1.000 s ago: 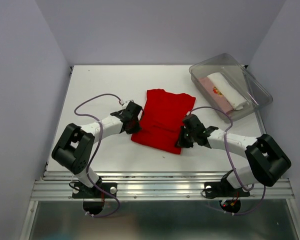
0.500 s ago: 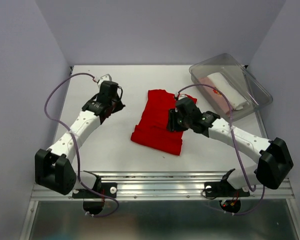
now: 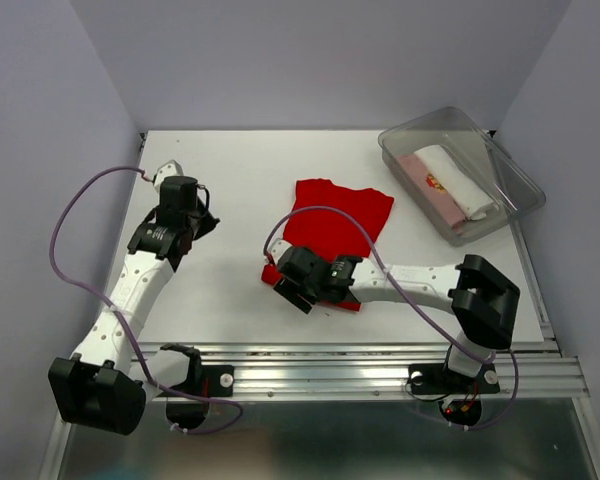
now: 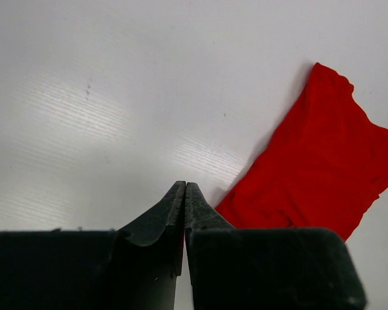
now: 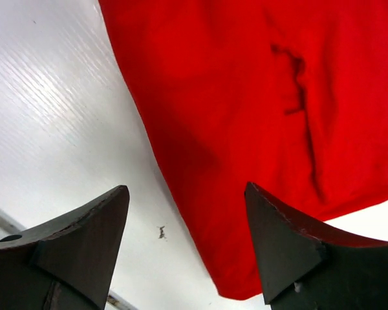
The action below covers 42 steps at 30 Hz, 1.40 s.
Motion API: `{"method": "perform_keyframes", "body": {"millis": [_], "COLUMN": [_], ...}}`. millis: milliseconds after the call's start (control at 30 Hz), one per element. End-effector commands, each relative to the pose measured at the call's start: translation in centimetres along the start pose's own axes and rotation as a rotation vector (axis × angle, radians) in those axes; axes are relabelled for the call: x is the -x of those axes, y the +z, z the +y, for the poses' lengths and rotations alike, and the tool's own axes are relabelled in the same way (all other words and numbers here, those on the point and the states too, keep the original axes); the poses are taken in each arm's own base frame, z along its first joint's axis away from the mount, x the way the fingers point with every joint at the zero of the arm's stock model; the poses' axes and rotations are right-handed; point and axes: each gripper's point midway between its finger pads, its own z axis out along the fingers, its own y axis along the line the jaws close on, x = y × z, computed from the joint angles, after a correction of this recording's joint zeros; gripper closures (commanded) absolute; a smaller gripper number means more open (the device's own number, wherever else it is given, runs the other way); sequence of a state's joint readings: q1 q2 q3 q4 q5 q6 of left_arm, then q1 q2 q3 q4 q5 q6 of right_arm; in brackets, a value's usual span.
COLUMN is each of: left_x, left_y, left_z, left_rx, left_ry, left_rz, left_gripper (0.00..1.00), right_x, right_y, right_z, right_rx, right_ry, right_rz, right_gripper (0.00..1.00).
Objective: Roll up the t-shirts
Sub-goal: Roll the T-shirt to the center of the board.
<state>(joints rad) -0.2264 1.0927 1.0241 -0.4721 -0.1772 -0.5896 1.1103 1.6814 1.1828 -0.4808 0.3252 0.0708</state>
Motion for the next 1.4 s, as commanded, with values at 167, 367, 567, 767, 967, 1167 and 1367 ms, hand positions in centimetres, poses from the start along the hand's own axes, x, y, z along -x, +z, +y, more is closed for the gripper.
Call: {"method": "perform_keyframes", "body": {"millis": [167, 367, 567, 767, 967, 1167, 1367], "left_x": [-2.3, -2.8, -3.1, -3.5, -3.7, -3.9, -4.4], "left_y": [0.6, 1.0, 1.2, 1.4, 1.4, 1.4, 1.6], "left_z": [1.2, 1.4, 1.6, 1.8, 2.0, 2.0, 2.1], "left_rx": [0.01, 0.018, 0.023, 0.021, 0.026, 0.016, 0.016], "left_ry": [0.006, 0.014, 0.016, 0.016, 0.024, 0.029, 0.042], "left_rz": [0.057, 0.07, 0.08, 0.087, 0.093, 0.098, 0.115], "left_gripper": [0.85, 0.85, 0.85, 0.85, 0.85, 0.85, 0.85], "right_x": [-0.8, -3.3, -3.2, -0.7, 3.1, 4.3, 6.0], "right_y": [2.7, 5.3, 6.0, 5.3, 3.7, 3.2, 1.8], "right_z": [-0.4, -0.4, -0.8, -0.3, 1.6, 3.8, 5.5], "right_rx": [-0.129, -0.17, -0.224, -0.18, 0.023, 0.279, 0.514], "right_ry": [-0.216, -0.233, -0.182, -0.107, 0.073, 0.261, 0.419], "right_rz": [-0.022, 0.016, -0.013, -0.075, -0.136, -0.076, -0.035], "right_gripper": [0.19, 0.32, 0.68, 0.99, 0.99, 0.99, 0.99]}}
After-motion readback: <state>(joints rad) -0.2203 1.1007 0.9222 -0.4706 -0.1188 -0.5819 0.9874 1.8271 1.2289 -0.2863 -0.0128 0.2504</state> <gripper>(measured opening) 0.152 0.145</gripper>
